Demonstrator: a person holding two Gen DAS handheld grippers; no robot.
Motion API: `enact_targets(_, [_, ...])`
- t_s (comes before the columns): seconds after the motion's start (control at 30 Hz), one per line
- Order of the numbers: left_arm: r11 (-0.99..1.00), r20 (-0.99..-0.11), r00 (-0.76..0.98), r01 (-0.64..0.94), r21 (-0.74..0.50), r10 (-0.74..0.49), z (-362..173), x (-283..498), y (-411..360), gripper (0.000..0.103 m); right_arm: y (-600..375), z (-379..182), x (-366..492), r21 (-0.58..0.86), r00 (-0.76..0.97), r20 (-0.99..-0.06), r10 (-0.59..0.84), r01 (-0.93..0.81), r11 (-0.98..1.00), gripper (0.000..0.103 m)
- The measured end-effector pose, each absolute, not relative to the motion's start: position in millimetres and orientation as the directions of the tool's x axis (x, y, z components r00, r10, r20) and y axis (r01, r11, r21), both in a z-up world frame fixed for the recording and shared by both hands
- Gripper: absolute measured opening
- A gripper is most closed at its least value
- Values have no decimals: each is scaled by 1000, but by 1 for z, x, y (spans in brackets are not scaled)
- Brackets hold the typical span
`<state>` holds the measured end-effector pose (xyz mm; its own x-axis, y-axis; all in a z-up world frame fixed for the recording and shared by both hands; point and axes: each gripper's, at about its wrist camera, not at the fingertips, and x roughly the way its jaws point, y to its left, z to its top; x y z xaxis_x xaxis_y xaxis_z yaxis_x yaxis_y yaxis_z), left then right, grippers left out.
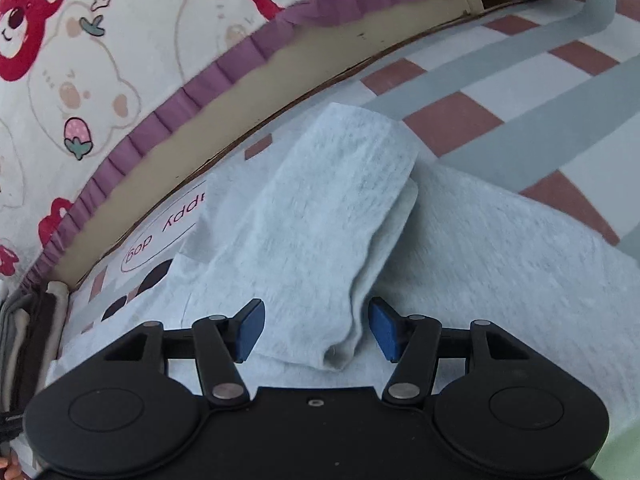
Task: Fold clothes
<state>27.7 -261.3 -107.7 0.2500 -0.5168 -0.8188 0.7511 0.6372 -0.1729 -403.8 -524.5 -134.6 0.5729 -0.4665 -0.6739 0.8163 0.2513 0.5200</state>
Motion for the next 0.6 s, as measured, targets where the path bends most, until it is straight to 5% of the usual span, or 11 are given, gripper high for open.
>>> enact_targets(0.13, [685, -842, 200, 686, -244, -500, -117, 43, -259, 8, -544, -141, -396, 569, 603, -630, -490, 787, 236, 60])
enact_targets(0.2, [712, -857, 158, 639, -290, -491, -126, 52, -259, 14, -554, -140, -389, 585, 626, -616, -478, 770, 254, 12])
enact_targets(0.23, [721, -860, 132, 615, -319, -493, -131, 57, -259, 15, -556, -135, -384, 576, 634, -612, -472, 767, 284, 8])
enact_targets(0.37, [728, -844, 91, 561, -395, -528, -139, 70, -258, 22, -551, -106, -384, 550, 655, -539, -530, 750, 367, 7])
enact_targets(0.4, [725, -839, 90, 557, -404, -537, -139, 71, -257, 20, -550, -98, -388, 562, 664, -517, -540, 739, 371, 6])
enact_targets(0.43, [718, -833, 104, 571, -397, -544, -136, 70, -256, 0, -550, -89, -392, 572, 673, -495, -549, 728, 377, 6])
enact_targets(0.6, [671, -694, 352, 697, -253, -628, -71, 43, -229, 1, -532, -14, -403, 547, 751, -433, -498, 659, 517, 6])
